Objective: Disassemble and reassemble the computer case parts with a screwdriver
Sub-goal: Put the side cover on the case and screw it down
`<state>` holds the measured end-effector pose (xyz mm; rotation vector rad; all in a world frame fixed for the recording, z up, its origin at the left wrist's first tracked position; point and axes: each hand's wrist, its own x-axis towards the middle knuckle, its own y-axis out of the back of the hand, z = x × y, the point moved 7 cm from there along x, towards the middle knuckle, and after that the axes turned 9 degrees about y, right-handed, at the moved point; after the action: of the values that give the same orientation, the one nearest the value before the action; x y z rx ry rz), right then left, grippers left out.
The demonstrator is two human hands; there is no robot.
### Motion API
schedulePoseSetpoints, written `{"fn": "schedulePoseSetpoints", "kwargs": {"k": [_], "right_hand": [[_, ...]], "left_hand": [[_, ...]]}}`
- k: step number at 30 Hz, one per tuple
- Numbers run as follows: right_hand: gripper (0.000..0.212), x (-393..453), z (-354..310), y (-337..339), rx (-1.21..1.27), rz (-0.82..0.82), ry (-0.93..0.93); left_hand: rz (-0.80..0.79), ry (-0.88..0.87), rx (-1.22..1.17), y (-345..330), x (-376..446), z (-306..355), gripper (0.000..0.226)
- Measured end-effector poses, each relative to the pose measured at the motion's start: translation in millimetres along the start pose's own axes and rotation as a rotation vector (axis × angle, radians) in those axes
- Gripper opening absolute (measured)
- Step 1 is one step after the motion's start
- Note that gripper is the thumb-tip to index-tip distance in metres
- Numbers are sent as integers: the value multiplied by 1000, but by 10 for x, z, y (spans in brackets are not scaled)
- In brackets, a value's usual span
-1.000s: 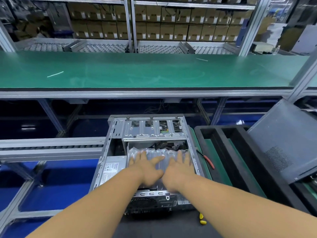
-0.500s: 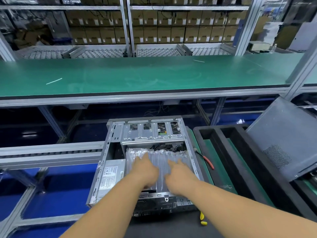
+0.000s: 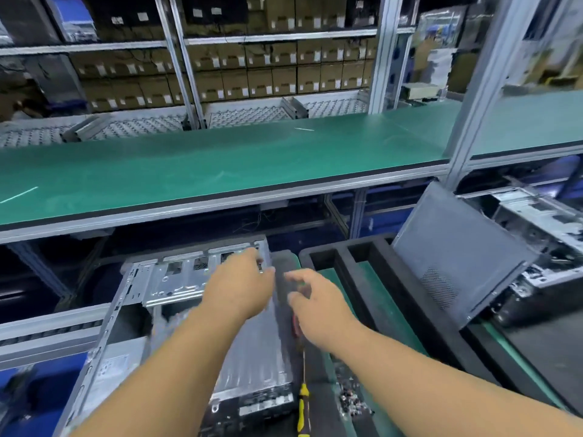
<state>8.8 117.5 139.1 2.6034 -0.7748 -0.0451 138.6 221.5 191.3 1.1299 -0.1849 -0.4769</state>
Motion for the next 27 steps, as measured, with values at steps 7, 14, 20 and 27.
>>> {"fn": "schedulePoseSetpoints", "kwargs": {"k": [7, 14, 20, 27], "right_hand": [[29, 56, 434, 2395, -107, 412, -78], [55, -62, 955, 4021, -587, 495, -239], [9, -135, 1325, 3987, -543, 203, -295], [35, -159, 1637, 3120, 198, 311, -390]], "left_hand": [[-534, -119, -779, -1009, -421, 2314, 29], [-818, 81, -991, -1901, -435, 3693, 10], [-794, 283, -986, -2367, -176, 4021, 57], [-434, 267, -711, -2210, 209, 3546, 39]]}}
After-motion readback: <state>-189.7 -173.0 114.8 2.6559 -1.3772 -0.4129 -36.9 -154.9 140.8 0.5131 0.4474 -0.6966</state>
